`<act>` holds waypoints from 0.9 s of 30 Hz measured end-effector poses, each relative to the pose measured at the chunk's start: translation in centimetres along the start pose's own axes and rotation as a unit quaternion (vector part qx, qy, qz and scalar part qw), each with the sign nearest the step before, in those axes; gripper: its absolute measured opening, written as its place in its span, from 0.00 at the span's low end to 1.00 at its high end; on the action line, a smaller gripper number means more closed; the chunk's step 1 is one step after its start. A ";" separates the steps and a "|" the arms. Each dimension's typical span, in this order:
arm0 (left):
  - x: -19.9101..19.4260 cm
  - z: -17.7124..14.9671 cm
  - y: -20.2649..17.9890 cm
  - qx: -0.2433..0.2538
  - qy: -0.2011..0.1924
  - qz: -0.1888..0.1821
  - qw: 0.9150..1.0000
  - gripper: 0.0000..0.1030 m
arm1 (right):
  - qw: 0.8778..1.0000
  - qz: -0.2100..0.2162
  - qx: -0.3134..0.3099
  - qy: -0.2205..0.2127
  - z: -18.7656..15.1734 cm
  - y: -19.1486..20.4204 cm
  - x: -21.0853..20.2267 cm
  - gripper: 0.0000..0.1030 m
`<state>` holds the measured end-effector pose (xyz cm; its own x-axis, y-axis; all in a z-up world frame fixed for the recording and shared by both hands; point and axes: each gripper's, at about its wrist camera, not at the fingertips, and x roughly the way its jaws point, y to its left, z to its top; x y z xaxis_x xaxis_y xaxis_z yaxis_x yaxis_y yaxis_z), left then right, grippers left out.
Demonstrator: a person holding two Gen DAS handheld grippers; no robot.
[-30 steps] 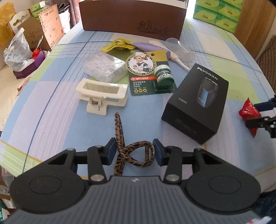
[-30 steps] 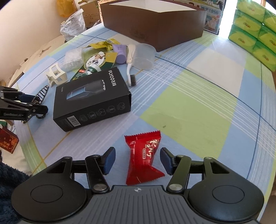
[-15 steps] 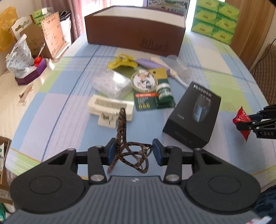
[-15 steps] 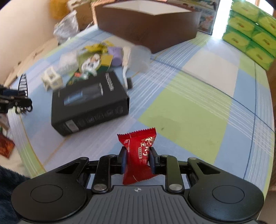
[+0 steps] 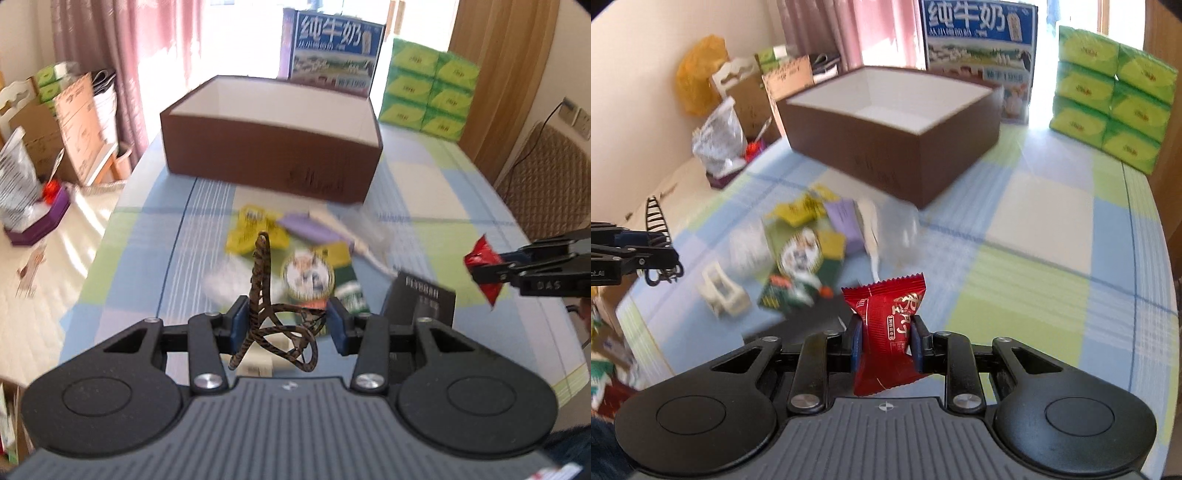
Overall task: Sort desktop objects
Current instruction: 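Carry both items into the brown box and open both tools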
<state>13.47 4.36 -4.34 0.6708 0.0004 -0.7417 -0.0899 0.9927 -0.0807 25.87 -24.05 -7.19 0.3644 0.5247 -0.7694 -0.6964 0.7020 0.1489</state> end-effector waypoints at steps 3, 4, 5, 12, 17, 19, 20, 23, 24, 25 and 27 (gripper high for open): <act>0.4 2.5 1.2 0.005 -0.014 -0.016 1.000 0.38 | 1.000 0.005 0.007 -0.016 2.2 1.0 0.5 0.22; 0.7 3.5 1.7 0.007 -0.020 -0.020 1.000 0.38 | 1.000 0.006 0.009 -0.023 3.0 1.4 0.7 0.22; 0.9 4.4 2.2 0.008 -0.025 -0.024 0.999 0.38 | 0.999 0.007 0.011 -0.031 3.8 1.8 0.9 0.22; 3.6 11.1 5.6 0.023 -0.052 -0.051 0.997 0.38 | 0.997 0.002 0.012 -0.082 10.3 4.6 3.1 0.22; 6.3 16.9 7.3 0.042 -0.072 -0.066 0.994 0.38 | 0.993 -0.022 0.010 -0.118 15.9 5.7 5.5 0.22; 7.7 19.4 7.9 0.049 -0.074 -0.067 0.994 0.38 | 0.991 -0.032 0.009 -0.130 17.8 5.7 6.5 0.22; 8.3 20.3 8.0 0.053 -0.075 -0.070 0.993 0.38 | 0.990 -0.038 0.009 -0.137 18.8 5.7 7.1 0.22; 11.2 23.7 8.1 0.060 -0.074 -0.075 0.993 0.38 | 0.988 -0.062 0.016 -0.141 21.3 4.9 9.1 0.22; 12.3 24.7 8.1 0.061 -0.073 -0.077 0.992 0.38 | 0.988 -0.069 0.022 -0.139 22.1 4.5 9.9 0.22; 13.4 25.6 8.1 0.063 -0.069 -0.081 0.992 0.38 | 0.987 -0.078 0.029 -0.135 22.8 3.9 10.9 0.22; 15.5 26.6 7.9 0.064 -0.059 -0.086 0.993 0.38 | 0.987 -0.094 0.040 -0.123 23.7 2.8 12.7 0.22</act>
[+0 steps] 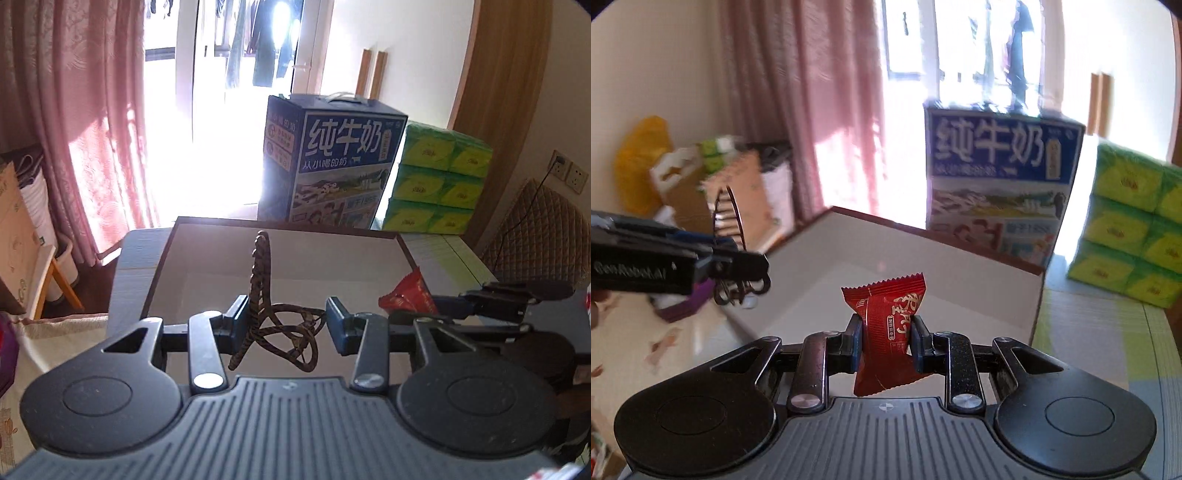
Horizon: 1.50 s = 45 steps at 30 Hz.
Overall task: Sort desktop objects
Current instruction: 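Carry both items into the brown box and open both tools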
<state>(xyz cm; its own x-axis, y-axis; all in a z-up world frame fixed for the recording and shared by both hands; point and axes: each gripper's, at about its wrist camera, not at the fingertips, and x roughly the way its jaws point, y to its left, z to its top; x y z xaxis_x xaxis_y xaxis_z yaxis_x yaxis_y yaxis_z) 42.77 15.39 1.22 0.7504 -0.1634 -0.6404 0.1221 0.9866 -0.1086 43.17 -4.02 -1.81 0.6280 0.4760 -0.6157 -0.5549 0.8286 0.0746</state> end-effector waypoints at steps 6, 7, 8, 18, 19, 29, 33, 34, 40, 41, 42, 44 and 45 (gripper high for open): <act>7.4 -0.3 1.2 -0.005 0.059 -0.005 0.998 0.38 | 0.998 -0.030 0.017 0.057 -0.5 -2.0 5.5 0.22; 8.3 -0.7 1.5 -0.008 0.073 -0.003 0.997 0.38 | 0.997 -0.031 0.014 0.066 -0.6 -2.0 6.1 0.22; 9.3 -1.1 1.8 -0.013 0.088 -0.002 0.996 0.38 | 0.997 -0.034 0.009 0.075 -0.8 -2.0 6.8 0.22; 17.1 -5.1 3.7 -0.035 0.234 0.027 0.971 0.38 | 0.985 -0.024 0.007 0.171 -2.8 -2.7 11.5 0.22; 17.5 -5.3 3.8 -0.032 0.242 0.030 0.969 0.38 | 0.984 -0.022 0.009 0.177 -2.9 -2.9 11.8 0.22; 17.5 -5.9 3.9 0.000 0.244 0.040 0.969 0.52 | 0.980 -0.017 0.018 0.196 -2.9 -3.6 13.0 0.22; 16.8 -6.1 4.0 0.008 0.235 0.047 0.971 0.61 | 0.981 -0.013 0.017 0.195 -2.9 -3.5 12.8 0.43; 16.7 -5.9 3.9 0.011 0.232 0.048 0.971 0.63 | 0.982 -0.012 0.018 0.189 -2.8 -3.4 12.5 0.59; 15.3 -5.3 4.1 0.016 0.227 0.057 0.972 0.76 | 0.985 -0.009 0.011 0.171 -2.0 -3.1 11.3 0.82; 15.6 -4.8 4.0 0.016 0.227 0.058 0.972 0.76 | 0.985 -0.007 0.008 0.171 -1.9 -3.1 11.3 0.86; 15.3 -4.8 4.0 0.016 0.225 0.058 0.972 0.76 | 0.985 -0.006 0.005 0.172 -1.8 -3.0 11.1 0.88; 14.9 -4.3 3.7 0.017 0.223 0.061 0.973 0.76 | 0.985 -0.004 -0.004 0.170 -1.8 -2.8 10.6 0.92; 14.6 -4.3 3.7 0.018 0.222 0.062 0.973 0.76 | 0.986 -0.003 -0.007 0.169 -1.7 -2.7 10.3 0.93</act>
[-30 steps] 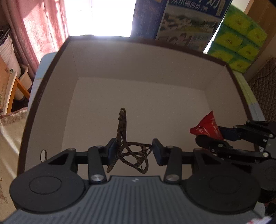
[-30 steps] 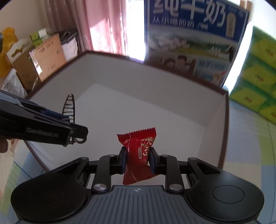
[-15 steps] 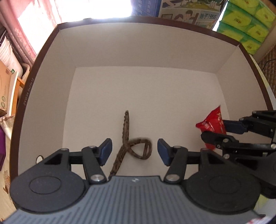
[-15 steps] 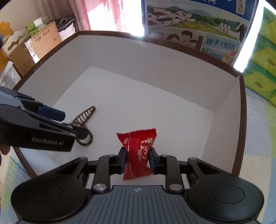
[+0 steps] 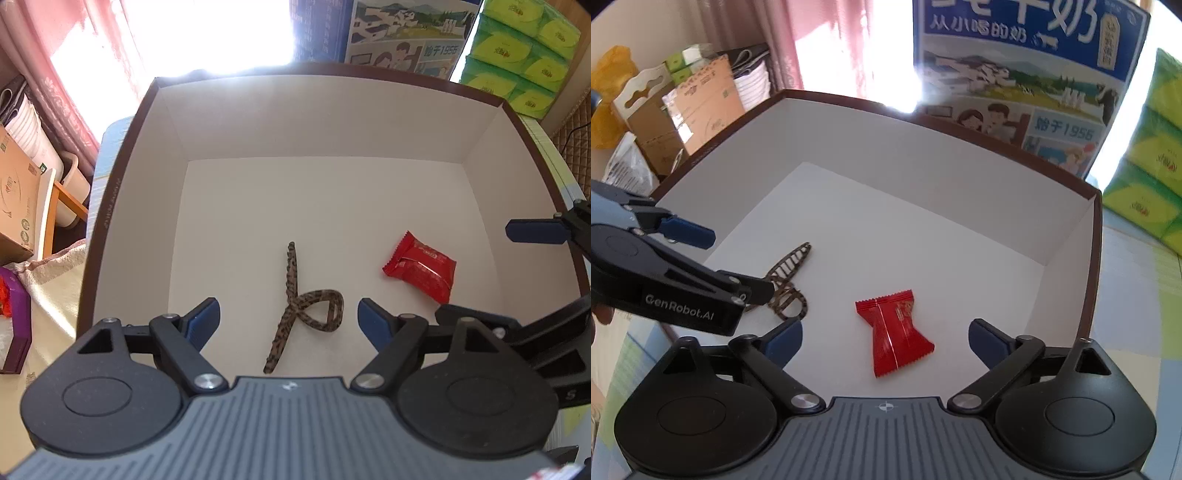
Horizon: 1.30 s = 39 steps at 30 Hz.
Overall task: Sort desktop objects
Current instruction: 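Carry both items into the brown box and open both tools, then withdraw both tools from the box toward the cream clip and black shaver box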
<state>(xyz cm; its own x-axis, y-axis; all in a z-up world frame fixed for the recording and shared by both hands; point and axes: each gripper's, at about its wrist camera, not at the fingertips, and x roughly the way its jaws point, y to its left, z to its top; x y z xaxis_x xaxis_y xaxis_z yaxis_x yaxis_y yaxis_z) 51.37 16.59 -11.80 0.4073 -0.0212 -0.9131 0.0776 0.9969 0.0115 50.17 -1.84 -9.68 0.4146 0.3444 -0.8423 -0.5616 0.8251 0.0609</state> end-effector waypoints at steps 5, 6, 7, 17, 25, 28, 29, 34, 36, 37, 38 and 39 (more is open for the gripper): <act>-1.4 -0.1 -0.5 0.000 -0.006 0.008 1.000 0.80 | 1.000 -0.001 -0.011 -0.004 0.1 0.5 -0.9 0.97; -1.7 -0.3 -0.5 -0.001 -0.008 0.009 1.000 0.81 | 1.000 -0.001 -0.010 -0.006 0.1 0.5 -1.1 0.97; -2.1 -0.3 -0.9 -0.001 -0.009 0.010 1.000 0.81 | 1.000 -0.001 -0.009 -0.009 0.0 0.4 -1.5 0.98; -6.8 -2.0 -1.9 -0.016 -0.036 0.021 0.999 0.83 | 0.999 0.008 -0.005 -0.043 -0.7 0.5 -5.8 0.98; -11.4 -5.0 -3.5 -0.030 -0.060 0.028 0.997 0.83 | 0.997 0.023 0.001 -0.069 -2.0 0.2 -9.7 0.98; -13.5 -6.3 -4.3 -0.030 -0.078 0.032 0.996 0.83 | 0.996 0.032 -0.003 -0.080 -2.9 0.1 -11.4 0.98; -14.3 -6.9 -4.6 -0.031 -0.085 0.033 0.995 0.84 | 0.996 0.034 -0.006 -0.085 -3.2 0.2 -12.0 0.98; -17.3 -9.9 -5.9 -0.043 -0.106 0.034 0.993 0.85 | 0.994 0.040 -0.028 -0.103 -5.1 0.5 -14.9 0.98; -18.2 -11.2 -6.4 -0.048 -0.110 0.036 0.992 0.85 | 0.993 0.041 -0.035 -0.110 -5.9 0.7 -16.0 0.98; -18.6 -12.0 -6.8 -0.049 -0.113 0.037 0.992 0.85 | 0.992 0.043 -0.038 -0.115 -6.4 0.8 -16.6 0.98; -19.0 -12.7 -7.0 -0.051 -0.116 0.038 0.991 0.85 | 0.991 0.045 -0.041 -0.118 -6.9 0.8 -17.1 0.98; -19.3 -13.4 -7.3 -0.054 -0.117 0.039 0.991 0.85 | 0.991 0.047 -0.042 -0.121 -7.3 0.9 -17.5 0.98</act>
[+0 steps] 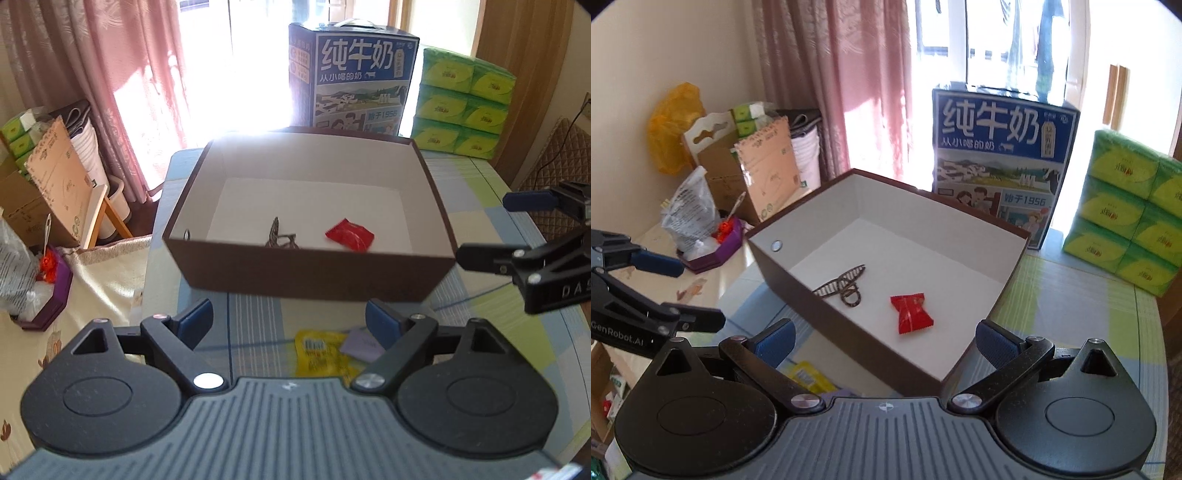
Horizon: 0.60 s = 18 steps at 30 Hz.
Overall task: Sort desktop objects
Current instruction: 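Withdraw both tools from the box toward the cream clip and black shaver box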
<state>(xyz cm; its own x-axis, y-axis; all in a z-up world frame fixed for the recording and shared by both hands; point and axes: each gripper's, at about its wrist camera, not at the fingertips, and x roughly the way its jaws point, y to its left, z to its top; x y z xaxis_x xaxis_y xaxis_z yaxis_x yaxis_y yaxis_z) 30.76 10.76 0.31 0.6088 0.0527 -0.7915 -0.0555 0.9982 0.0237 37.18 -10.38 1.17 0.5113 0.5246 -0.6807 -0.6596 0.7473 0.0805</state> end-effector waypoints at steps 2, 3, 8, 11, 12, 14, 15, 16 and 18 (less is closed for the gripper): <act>-1.2 -1.3 -0.2 -0.006 -0.006 0.006 1.000 0.85 | 1.000 0.007 -0.001 -0.005 -0.8 0.3 -1.1 0.98; -1.8 -1.9 -0.3 -0.009 -0.008 0.009 1.000 0.85 | 1.000 0.011 -0.001 -0.006 -1.3 0.3 -1.5 0.98; -4.3 -5.2 -0.5 -0.018 -0.013 0.027 0.999 0.85 | 1.000 0.018 -0.003 -0.007 -3.5 0.7 -3.5 0.98; -5.3 -7.0 -0.5 -0.031 -0.009 0.034 0.999 0.85 | 1.000 0.023 -0.002 -0.003 -4.9 0.8 -4.5 0.98; -5.6 -7.5 -0.5 -0.037 -0.007 0.035 0.999 0.85 | 1.000 0.024 -0.003 -0.002 -5.3 0.7 -4.8 0.98; -6.1 -8.5 -0.8 -0.044 -0.005 0.038 0.998 0.85 | 1.000 0.024 -0.008 -0.001 -6.2 0.9 -5.5 0.98; -6.3 -9.1 -1.0 -0.046 -0.004 0.041 0.998 0.85 | 1.000 0.023 -0.011 0.001 -6.6 0.9 -5.8 0.98; -6.4 -9.4 -1.2 -0.047 -0.002 0.042 0.998 0.85 | 1.000 0.022 -0.014 0.004 -7.1 1.0 -6.0 0.98; -6.7 -10.3 -1.7 -0.051 0.001 0.043 0.998 0.85 | 1.000 0.023 -0.017 0.010 -8.0 1.2 -6.4 0.98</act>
<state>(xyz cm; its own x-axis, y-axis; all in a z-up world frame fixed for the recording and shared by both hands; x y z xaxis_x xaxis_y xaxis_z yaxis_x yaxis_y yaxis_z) 18.65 8.44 -0.74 0.5964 0.1386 -0.7906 -0.1877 0.9818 0.0306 28.69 -16.09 -0.25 0.4680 0.5499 -0.6918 -0.7014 0.7073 0.0876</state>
